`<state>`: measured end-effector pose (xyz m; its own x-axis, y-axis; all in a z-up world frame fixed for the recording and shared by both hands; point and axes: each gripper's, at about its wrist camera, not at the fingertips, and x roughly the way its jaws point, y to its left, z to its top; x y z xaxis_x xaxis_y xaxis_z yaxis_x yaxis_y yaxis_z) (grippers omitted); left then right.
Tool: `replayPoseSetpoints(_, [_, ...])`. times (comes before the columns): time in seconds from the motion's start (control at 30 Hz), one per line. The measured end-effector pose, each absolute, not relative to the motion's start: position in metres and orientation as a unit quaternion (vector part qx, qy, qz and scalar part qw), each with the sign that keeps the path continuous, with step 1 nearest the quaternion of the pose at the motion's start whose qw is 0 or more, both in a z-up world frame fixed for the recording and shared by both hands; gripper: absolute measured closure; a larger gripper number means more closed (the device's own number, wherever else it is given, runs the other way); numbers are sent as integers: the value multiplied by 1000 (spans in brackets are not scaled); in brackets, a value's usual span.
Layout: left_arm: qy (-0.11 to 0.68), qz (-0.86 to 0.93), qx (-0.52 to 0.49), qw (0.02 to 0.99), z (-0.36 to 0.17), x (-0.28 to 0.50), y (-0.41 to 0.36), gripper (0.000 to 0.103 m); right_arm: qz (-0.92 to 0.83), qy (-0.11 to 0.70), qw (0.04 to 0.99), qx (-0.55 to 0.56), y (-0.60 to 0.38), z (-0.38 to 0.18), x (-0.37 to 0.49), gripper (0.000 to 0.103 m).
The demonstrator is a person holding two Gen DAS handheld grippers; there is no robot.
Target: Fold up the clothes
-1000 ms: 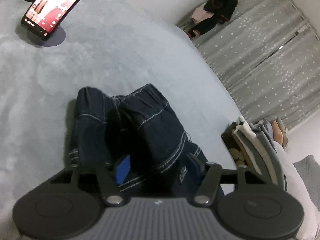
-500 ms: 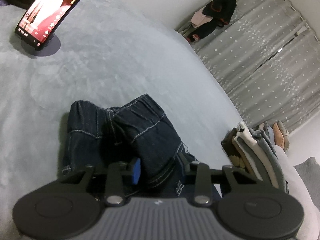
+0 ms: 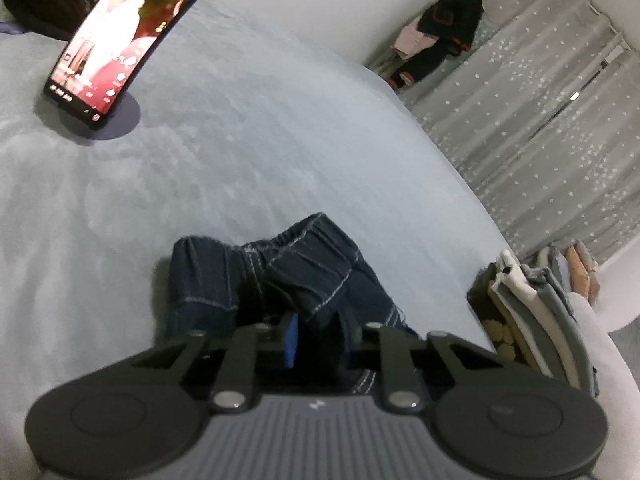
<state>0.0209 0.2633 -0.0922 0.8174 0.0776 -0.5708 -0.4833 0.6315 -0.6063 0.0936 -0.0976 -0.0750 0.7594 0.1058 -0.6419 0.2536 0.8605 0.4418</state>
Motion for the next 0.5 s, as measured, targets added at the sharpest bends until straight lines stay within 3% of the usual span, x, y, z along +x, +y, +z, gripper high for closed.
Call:
replayPoseSetpoints(0.27, [263,98,-359,890,-71,17,288,88,-12,240,952,190,-73,-32,22,91])
replayPoseSetpoints(0.5, [282,54,-358,888,-78,3,315,88,14,220,961,164,-52,-30,-36,91])
